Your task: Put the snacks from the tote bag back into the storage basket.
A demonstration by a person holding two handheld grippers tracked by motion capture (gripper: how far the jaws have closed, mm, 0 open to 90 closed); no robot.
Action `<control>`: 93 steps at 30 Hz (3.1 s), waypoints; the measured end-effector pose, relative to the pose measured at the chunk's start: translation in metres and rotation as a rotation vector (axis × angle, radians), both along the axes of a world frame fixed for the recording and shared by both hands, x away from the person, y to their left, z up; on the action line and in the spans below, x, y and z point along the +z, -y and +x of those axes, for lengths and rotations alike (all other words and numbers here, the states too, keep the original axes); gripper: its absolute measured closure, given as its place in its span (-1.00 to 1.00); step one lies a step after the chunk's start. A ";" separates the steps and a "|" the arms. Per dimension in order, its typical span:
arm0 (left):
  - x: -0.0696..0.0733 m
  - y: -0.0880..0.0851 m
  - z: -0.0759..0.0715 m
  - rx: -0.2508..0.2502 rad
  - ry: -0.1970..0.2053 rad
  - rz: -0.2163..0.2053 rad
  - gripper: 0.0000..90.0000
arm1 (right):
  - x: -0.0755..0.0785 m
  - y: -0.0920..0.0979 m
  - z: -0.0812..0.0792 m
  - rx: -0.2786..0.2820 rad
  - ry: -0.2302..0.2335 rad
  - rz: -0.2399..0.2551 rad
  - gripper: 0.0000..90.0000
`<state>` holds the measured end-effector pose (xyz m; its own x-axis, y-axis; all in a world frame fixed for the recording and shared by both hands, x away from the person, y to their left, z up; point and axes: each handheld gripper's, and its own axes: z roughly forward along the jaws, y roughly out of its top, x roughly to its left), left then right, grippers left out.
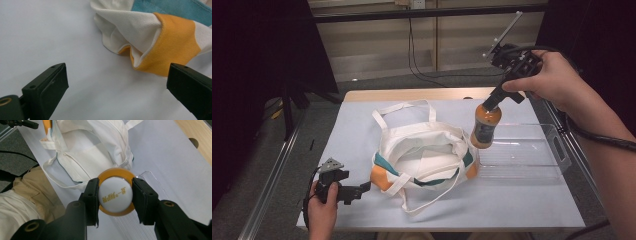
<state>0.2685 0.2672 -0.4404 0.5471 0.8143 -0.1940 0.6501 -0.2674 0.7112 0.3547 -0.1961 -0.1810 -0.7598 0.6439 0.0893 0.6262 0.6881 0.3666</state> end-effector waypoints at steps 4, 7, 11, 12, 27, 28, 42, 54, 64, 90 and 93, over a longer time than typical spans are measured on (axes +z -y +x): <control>0.000 0.000 0.000 -0.005 -0.001 0.007 -0.92 | -0.003 0.003 -0.001 -0.008 -0.009 -0.011 0.32; 0.000 0.000 0.000 -0.008 -0.004 0.006 -0.92 | -0.007 0.008 -0.001 -0.016 -0.014 -0.014 0.32; 0.000 0.000 0.000 -0.005 -0.004 0.006 -0.92 | -0.009 0.010 -0.002 -0.017 -0.012 -0.019 0.32; 0.000 0.000 0.000 -0.004 -0.007 0.002 -0.92 | -0.010 0.011 -0.002 -0.016 -0.015 -0.019 0.32; 0.000 0.000 0.000 -0.003 -0.002 0.005 -0.92 | -0.022 0.018 -0.003 -0.017 -0.027 -0.022 0.32; 0.000 0.001 0.000 -0.006 -0.001 0.003 -0.92 | -0.022 0.018 -0.003 -0.017 -0.027 -0.022 0.32; 0.000 0.001 0.000 -0.001 -0.001 0.000 -0.92 | -0.034 0.022 -0.005 -0.018 -0.043 -0.023 0.32; -0.001 0.001 0.001 -0.006 -0.002 -0.003 -0.92 | -0.043 0.024 -0.006 -0.016 -0.049 -0.036 0.32; 0.001 -0.001 0.001 -0.004 0.005 0.011 -0.92 | -0.058 0.022 -0.007 -0.015 -0.073 -0.037 0.32; 0.002 -0.004 0.000 0.005 0.011 0.004 -0.92 | -0.077 0.023 -0.008 -0.020 -0.095 -0.053 0.32; 0.003 -0.004 0.000 0.001 0.011 0.008 -0.92 | -0.080 0.023 -0.007 -0.021 -0.097 -0.052 0.32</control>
<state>0.2690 0.2711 -0.4376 0.5488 0.8160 -0.1814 0.6421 -0.2726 0.7165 0.3473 -0.2193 -0.2611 -0.7359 0.6649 0.1277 0.6711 0.6912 0.2680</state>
